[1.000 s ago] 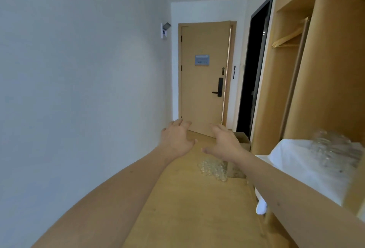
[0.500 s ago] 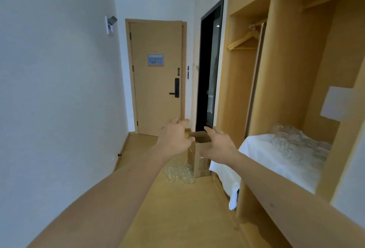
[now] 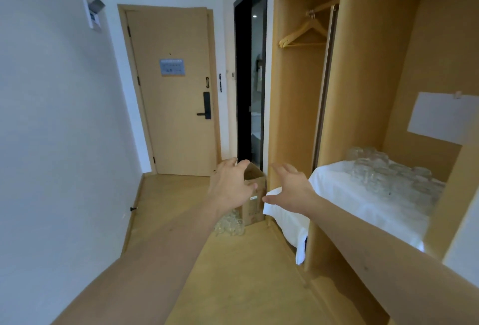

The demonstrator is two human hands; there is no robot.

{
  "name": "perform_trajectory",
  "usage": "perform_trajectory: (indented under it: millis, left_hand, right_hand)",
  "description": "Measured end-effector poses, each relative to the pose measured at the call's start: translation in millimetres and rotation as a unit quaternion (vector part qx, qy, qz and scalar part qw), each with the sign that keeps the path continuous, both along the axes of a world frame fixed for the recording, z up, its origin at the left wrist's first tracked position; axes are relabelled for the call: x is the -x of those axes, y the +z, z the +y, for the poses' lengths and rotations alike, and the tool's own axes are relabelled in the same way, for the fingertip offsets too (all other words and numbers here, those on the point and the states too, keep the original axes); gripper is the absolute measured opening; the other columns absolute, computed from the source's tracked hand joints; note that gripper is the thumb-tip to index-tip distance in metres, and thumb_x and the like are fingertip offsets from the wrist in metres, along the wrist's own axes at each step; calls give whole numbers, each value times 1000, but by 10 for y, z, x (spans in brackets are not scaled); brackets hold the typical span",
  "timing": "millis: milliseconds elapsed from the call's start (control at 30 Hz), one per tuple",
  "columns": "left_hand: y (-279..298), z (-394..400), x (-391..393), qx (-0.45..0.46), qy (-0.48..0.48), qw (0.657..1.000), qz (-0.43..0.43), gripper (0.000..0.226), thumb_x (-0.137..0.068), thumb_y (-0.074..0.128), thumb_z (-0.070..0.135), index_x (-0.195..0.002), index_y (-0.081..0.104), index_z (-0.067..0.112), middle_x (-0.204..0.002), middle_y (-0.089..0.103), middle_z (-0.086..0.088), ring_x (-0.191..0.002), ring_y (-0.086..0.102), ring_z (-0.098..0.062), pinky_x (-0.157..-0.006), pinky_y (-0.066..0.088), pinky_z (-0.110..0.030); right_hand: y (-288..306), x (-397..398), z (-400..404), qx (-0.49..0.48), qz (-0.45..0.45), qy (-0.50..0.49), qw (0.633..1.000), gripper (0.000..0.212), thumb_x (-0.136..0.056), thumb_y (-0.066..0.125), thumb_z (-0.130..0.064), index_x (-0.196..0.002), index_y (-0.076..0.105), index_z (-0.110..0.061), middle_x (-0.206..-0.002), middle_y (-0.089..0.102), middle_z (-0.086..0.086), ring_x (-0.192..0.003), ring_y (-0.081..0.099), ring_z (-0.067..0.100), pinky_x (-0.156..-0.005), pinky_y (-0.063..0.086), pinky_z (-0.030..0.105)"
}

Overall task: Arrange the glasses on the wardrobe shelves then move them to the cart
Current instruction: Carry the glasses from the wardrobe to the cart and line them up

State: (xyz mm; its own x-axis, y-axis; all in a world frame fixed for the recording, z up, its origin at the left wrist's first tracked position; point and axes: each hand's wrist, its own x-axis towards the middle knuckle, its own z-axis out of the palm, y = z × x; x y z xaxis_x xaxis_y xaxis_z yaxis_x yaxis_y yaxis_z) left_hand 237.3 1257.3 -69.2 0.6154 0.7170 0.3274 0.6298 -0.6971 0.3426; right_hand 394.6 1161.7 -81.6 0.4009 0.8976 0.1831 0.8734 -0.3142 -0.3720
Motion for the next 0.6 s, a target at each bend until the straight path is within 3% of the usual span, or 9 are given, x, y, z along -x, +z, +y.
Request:
perform_trajectory:
  millis: [133,600]
  left_hand:
    - [-108,297,-197,-1,-5,1000,10,71,-93,68,45,-155,39,24,-163,32,-10,-149,30,-30,-118,32,-52]
    - [-286,1762,-1495,14,-31,999,26,70,-92,68,43,-153,41,22,-156,41,-9,-143,36,-30,-114,39,-50]
  right_hand:
    - [-59,-196,269,2,5,-3,1000,92,-84,74,-48,-159,22,-32,-155,36,6,-139,36,35,-109,38,43]
    - [-326,-1425,1696,17,27,-52,998,99,-82,77,-51,-160,21,-29,-164,26,3,-146,30,35,-111,37,47]
